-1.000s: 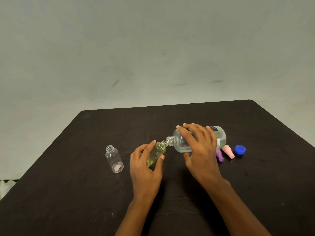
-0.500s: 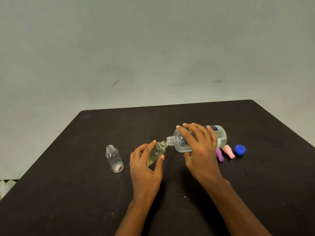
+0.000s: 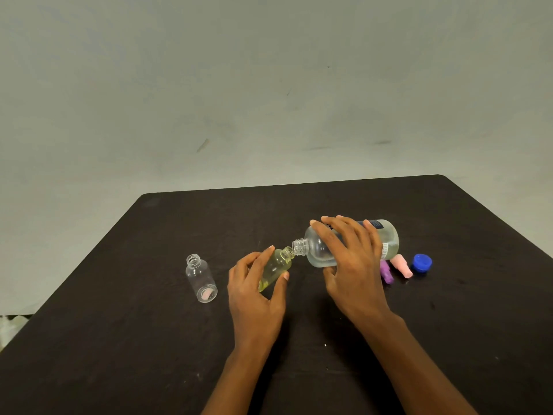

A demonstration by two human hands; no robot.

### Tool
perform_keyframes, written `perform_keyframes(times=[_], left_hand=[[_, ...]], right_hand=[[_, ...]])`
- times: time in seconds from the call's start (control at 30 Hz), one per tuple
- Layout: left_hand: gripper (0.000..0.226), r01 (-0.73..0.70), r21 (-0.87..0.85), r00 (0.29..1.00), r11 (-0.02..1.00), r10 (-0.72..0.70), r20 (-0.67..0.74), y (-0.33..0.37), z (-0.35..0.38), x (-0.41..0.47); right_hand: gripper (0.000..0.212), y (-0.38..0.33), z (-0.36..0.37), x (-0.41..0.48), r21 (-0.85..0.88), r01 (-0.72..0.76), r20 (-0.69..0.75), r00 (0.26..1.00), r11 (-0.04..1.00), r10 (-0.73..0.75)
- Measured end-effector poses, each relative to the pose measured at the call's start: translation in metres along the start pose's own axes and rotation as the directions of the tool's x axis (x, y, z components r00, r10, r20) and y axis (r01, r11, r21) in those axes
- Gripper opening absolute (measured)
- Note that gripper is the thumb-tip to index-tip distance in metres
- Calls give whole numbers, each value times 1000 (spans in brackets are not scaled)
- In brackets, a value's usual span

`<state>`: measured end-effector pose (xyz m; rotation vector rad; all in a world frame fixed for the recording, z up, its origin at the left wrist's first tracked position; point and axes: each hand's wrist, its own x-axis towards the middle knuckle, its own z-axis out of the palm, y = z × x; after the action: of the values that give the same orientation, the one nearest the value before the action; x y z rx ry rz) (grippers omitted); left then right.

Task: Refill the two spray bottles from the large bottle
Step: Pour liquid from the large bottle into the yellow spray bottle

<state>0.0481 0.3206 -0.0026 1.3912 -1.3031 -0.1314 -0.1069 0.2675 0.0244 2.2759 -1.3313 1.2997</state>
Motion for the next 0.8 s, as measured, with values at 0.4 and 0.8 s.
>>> perform_keyframes(times=[0.4, 0.8], left_hand=[[47, 7, -6, 1000, 1000, -7, -9, 0, 1, 0], [47, 6, 1, 1000, 1000, -6, -6, 0, 1, 0]], right_hand=[[88, 0, 0, 1, -6, 5, -2, 1000, 1000, -5], [90, 0, 0, 1, -4, 2, 9, 1000, 1000, -2]])
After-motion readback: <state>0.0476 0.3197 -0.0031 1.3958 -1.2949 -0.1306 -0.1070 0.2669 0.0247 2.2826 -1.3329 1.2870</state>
